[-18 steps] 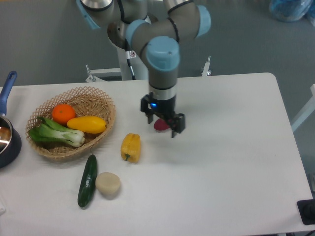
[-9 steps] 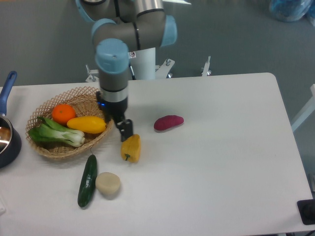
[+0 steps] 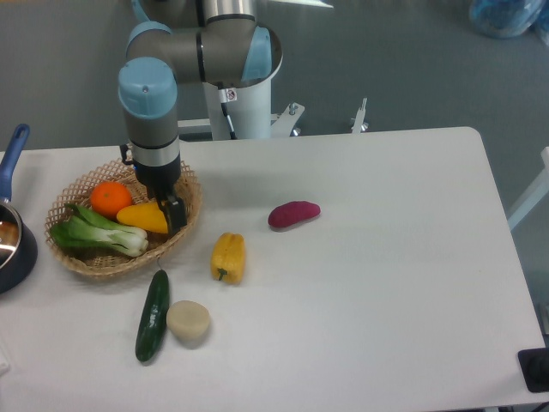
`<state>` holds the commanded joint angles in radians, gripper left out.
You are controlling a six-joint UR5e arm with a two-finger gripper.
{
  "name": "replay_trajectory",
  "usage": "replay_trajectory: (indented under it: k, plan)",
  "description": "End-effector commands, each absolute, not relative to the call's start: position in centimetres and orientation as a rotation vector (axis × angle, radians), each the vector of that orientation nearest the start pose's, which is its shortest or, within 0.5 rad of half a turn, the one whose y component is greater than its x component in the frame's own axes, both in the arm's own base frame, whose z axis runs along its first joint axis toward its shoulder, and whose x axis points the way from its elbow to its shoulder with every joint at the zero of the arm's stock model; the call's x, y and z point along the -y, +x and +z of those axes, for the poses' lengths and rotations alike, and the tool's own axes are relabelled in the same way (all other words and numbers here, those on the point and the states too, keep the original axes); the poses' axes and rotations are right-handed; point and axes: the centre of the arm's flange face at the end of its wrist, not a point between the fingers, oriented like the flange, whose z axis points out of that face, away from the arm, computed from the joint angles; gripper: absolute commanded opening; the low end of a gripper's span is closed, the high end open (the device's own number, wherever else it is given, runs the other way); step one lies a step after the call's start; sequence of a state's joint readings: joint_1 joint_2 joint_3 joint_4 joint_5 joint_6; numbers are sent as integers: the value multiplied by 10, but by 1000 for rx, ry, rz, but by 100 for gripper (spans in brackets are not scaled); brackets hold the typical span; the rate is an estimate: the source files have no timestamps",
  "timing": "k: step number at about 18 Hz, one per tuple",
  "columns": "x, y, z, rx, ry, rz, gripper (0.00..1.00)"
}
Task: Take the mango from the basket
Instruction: 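Lower the gripper onto the yellow mango and close on it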
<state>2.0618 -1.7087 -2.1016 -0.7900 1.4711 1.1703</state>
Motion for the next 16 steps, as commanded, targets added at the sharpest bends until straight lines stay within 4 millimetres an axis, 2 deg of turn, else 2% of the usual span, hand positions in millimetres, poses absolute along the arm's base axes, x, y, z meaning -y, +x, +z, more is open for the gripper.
replay_trajectory:
  k: [5,9,13,14,16]
  plan:
    - [-488,-85,236,-1044,-2832,-22,100]
    - [-489,-83,230,-1052,-2838,-36,100]
    - [-492,-84,216,-1059,-2854,-62,100]
    - [-495,-86,214,-1057,-2857,-59,98]
    - [-495,-89,212,-1059,-2878,-34,81]
